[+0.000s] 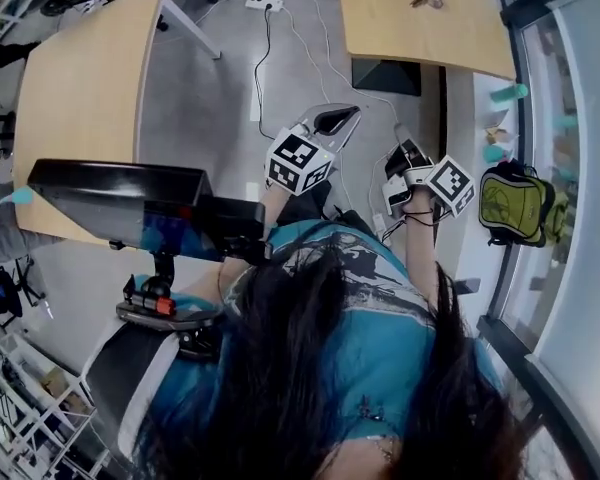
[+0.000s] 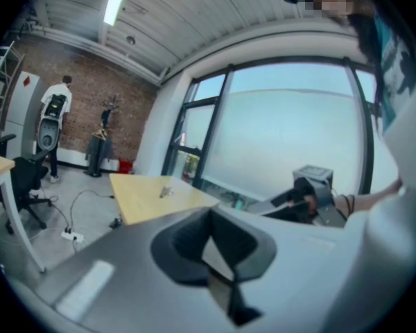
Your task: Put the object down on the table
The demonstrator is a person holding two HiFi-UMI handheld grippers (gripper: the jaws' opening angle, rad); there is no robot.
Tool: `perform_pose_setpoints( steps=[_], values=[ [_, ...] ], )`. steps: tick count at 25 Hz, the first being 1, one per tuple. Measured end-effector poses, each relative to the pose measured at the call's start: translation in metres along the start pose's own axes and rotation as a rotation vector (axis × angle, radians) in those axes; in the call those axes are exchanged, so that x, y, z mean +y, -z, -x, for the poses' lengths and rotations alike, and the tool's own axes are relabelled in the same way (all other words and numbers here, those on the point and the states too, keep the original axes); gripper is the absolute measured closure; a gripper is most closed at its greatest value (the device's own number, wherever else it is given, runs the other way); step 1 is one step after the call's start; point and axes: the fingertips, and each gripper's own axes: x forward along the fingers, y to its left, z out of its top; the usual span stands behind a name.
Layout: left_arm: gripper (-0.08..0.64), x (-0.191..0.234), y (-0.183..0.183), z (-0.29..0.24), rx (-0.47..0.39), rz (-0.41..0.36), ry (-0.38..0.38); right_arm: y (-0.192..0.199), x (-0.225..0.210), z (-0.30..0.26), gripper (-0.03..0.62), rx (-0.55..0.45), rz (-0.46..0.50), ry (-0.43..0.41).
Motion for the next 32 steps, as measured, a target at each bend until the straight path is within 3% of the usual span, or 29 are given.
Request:
perform_pose_setpoints(
  steps=[16, 32],
  values=[
    [0.557, -0.031, 0.016, 0.026, -0.02, 0.022, -0.049, 0.03, -0.002, 0.031, 0.581, 0.065, 0.048, 0.001],
    [0.557, -0.043, 0.019, 0.028, -0.028, 0.014, -0.044, 0.029, -0.005, 0.048, 0.581, 0.044, 0.059, -0.004]
  ],
)
